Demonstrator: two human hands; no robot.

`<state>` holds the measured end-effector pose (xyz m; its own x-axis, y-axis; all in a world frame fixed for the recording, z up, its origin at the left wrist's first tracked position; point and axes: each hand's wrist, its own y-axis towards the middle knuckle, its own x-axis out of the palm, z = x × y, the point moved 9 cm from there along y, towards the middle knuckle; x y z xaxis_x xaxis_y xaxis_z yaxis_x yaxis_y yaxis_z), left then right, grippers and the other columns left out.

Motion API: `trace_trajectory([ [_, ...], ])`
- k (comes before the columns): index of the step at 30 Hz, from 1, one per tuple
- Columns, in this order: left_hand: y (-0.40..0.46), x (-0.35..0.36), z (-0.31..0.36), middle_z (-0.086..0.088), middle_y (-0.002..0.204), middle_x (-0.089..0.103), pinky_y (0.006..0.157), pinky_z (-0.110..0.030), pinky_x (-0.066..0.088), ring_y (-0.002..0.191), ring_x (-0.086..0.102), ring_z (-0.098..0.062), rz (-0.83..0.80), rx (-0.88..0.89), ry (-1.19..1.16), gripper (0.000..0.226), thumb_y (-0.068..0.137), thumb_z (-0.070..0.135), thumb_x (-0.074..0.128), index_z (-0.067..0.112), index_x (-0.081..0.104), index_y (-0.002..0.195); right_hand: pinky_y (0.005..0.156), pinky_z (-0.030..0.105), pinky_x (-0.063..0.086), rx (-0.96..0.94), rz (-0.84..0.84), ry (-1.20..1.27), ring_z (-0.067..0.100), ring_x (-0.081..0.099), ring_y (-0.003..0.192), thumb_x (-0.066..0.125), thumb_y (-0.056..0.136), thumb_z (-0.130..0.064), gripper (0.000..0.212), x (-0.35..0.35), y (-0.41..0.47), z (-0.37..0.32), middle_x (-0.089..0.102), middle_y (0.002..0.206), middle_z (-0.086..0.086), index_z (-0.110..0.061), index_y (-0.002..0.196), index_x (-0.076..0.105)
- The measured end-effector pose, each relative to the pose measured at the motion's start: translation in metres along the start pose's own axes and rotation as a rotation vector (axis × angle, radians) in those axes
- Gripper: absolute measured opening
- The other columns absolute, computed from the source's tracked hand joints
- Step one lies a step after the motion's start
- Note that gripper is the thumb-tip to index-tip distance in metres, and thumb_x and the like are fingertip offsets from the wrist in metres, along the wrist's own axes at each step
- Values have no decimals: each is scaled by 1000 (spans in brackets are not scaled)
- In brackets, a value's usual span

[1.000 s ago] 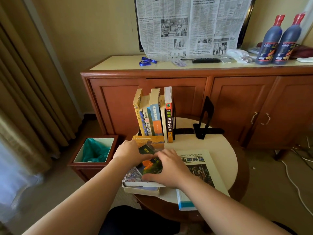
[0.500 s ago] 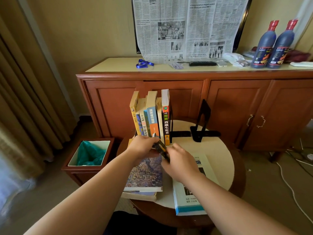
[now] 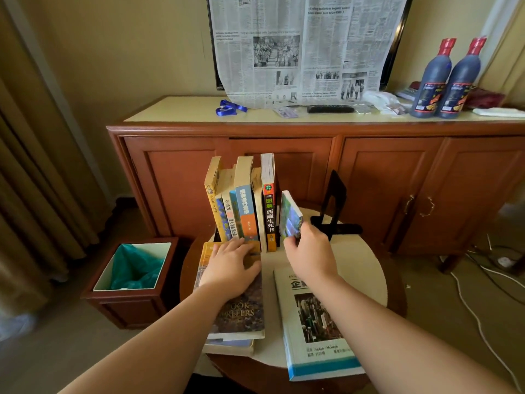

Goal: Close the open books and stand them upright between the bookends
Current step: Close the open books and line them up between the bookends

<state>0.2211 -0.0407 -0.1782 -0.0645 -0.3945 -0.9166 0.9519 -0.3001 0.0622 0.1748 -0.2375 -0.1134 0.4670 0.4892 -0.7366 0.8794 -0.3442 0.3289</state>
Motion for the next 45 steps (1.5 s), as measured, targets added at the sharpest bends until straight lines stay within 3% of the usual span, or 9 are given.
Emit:
trace_trajectory([
  [7, -2, -1, 0, 5, 168, 34, 131, -42, 7, 157, 22, -19, 35, 19, -13, 63, 100, 61, 48, 35, 44, 157, 46, 23, 30, -49, 62, 35, 32, 65, 79, 58, 101, -28, 22, 4, 23, -8, 67, 97, 16, -14, 89, 45],
  [10, -2, -2, 2, 5, 168, 34, 131, -41, 7, 157, 22, -19, 46, 20, -19, 62, 100, 61, 49, 35, 45, 157, 51, 29, 50, -98, 56, 1, 29, 68, 81, 55, 103, -31, 19, 11, 29, -17, 70, 103, 16, -15, 95, 48],
  [12, -3, -3, 2, 5, 168, 34, 131, -41, 8, 157, 23, -19, 53, 22, -24, 62, 100, 60, 49, 34, 45, 156, 57, 35, 58, -118, 59, -26, 29, 70, 82, 55, 104, -28, 25, 14, 34, -21, 70, 109, 16, -13, 124, 53],
  [14, -4, -3, 2, 5, 168, 34, 130, -40, 7, 156, 23, -19, 55, 23, -27, 61, 101, 60, 49, 35, 45, 156, 56, 35, 58, -142, 33, -45, 21, 67, 72, 57, 105, -26, 59, 19, 38, -23, 69, 101, 10, -23, 156, 28],
  [16, -4, -3, 2, 4, 168, 35, 129, -39, 7, 156, 24, -19, 63, 29, -31, 60, 101, 59, 49, 34, 46, 156, 53, 32, 53, -159, -4, -65, 12, 59, 62, 57, 106, -25, 80, 24, 42, -25, 65, 88, 5, -35, 164, 2],
  [23, -2, -1, -1, 6, 167, 35, 131, -41, 8, 156, 23, -17, 67, 31, -37, 61, 101, 60, 48, 34, 46, 156, 63, 37, 58, -100, -170, -81, 13, 56, 69, 55, 107, -25, 78, 64, 52, -6, 61, 105, 8, -42, 163, 3],
  [28, -2, -1, -2, 6, 166, 38, 130, -41, 11, 155, 25, -18, 89, 37, -36, 61, 100, 60, 50, 34, 48, 155, 53, 29, 44, -84, -277, -83, 12, 58, 73, 56, 106, -21, 79, 94, 51, 18, 67, 114, 7, -46, 159, 2],
  [33, 0, 0, -2, 5, 165, 39, 130, -42, 12, 155, 26, -17, 103, 44, -29, 61, 100, 61, 50, 34, 49, 154, 62, 36, 57, -59, -242, -124, 17, 63, 75, 57, 106, -23, 78, 100, 51, 24, 66, 106, 7, -38, 161, 4],
  [45, -1, 0, 0, 6, 165, 40, 130, -43, 13, 155, 27, -17, 114, 47, -13, 60, 100, 60, 50, 33, 49, 154, 65, 37, 59, -62, -331, -72, 13, 61, 76, 57, 105, -17, 79, 118, 60, 34, 62, 102, 4, -48, 157, 6],
])
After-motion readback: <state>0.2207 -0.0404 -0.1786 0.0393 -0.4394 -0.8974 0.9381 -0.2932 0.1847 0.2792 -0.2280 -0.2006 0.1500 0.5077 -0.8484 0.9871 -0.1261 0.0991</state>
